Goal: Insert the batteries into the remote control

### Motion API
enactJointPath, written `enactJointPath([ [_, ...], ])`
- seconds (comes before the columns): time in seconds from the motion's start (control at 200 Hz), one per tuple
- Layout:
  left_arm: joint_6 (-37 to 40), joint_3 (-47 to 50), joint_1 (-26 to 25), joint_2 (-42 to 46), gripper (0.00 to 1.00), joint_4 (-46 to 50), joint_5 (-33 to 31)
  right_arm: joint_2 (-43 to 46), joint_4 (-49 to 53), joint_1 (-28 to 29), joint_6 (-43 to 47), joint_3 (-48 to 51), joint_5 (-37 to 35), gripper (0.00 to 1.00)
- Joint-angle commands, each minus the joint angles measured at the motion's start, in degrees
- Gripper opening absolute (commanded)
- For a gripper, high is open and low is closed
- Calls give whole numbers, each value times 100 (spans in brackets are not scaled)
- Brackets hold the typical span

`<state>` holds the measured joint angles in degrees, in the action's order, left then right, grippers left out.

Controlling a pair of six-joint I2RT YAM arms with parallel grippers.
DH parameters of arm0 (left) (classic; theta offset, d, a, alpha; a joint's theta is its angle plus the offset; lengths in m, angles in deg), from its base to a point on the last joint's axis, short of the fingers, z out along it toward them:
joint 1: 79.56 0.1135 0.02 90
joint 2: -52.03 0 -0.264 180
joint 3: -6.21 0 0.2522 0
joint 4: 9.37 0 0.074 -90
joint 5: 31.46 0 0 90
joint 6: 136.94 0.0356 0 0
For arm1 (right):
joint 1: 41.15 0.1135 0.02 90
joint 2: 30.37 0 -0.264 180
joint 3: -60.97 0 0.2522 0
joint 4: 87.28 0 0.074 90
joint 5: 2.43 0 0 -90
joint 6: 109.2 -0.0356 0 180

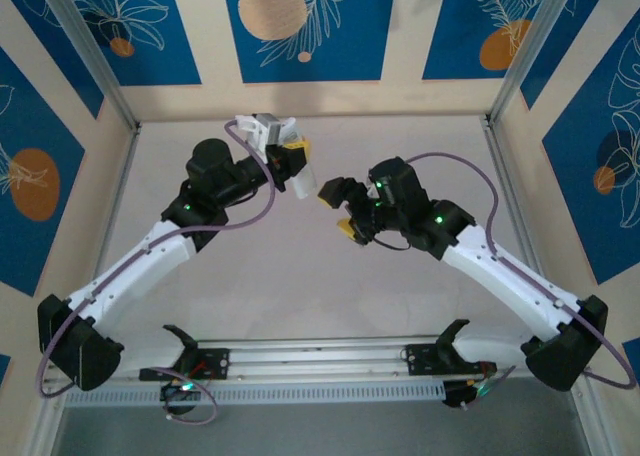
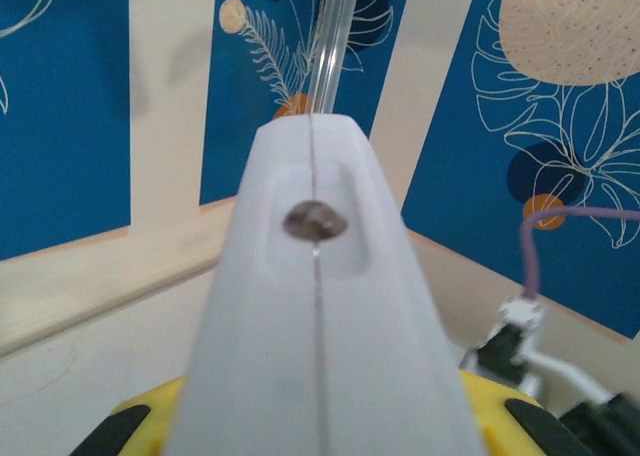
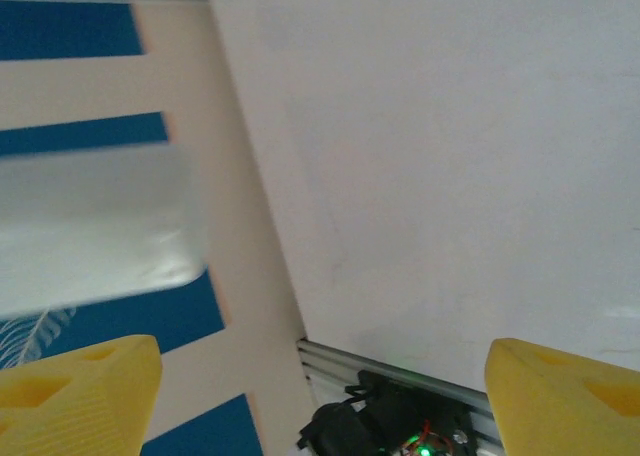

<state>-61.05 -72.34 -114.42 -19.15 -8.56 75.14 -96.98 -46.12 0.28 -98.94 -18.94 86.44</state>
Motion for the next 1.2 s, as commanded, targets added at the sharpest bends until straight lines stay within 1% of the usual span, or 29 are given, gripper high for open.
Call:
enactJointPath([
  [0.0, -300, -35, -5, -7, 0, -436, 29, -54, -615, -25, -40, -254, -338, 90],
  [0.075, -433, -13, -4, -19, 0, -515, 92, -216, -709, -62, -13, -391, -336, 95],
  [0.13, -489, -13, -5, -19, 0, -537, 115, -315, -687, -101, 3, -490, -336, 96],
  [0.29, -581, -62, -7, -3, 0, -523, 212, -531, -827, -135, 70, -600, -118, 96],
  [0.355, -626, -79, -6, -7, 0, -524, 225, -570, -1013, -129, 90, -577, 0, 98],
  [0.545, -753, -138, -11, -31, 0, -406, 70, -395, -1601, -100, 203, -341, 86, 99],
  [0.63, -818, -228, -11, -98, 0, -305, 79, -302, -1747, -96, 223, -283, 103, 98],
  [0.73, -961, -219, -8, -134, 0, -471, 149, -311, -1724, -100, 249, -289, 110, 98],
  [0.98, -1213, -318, -5, -139, 0, -559, 221, -510, -1711, -82, 214, -267, 338, 91],
  [1.195, -1512, -354, -4, -144, 0, -710, 326, -560, -1799, -82, 205, -200, 339, 85],
])
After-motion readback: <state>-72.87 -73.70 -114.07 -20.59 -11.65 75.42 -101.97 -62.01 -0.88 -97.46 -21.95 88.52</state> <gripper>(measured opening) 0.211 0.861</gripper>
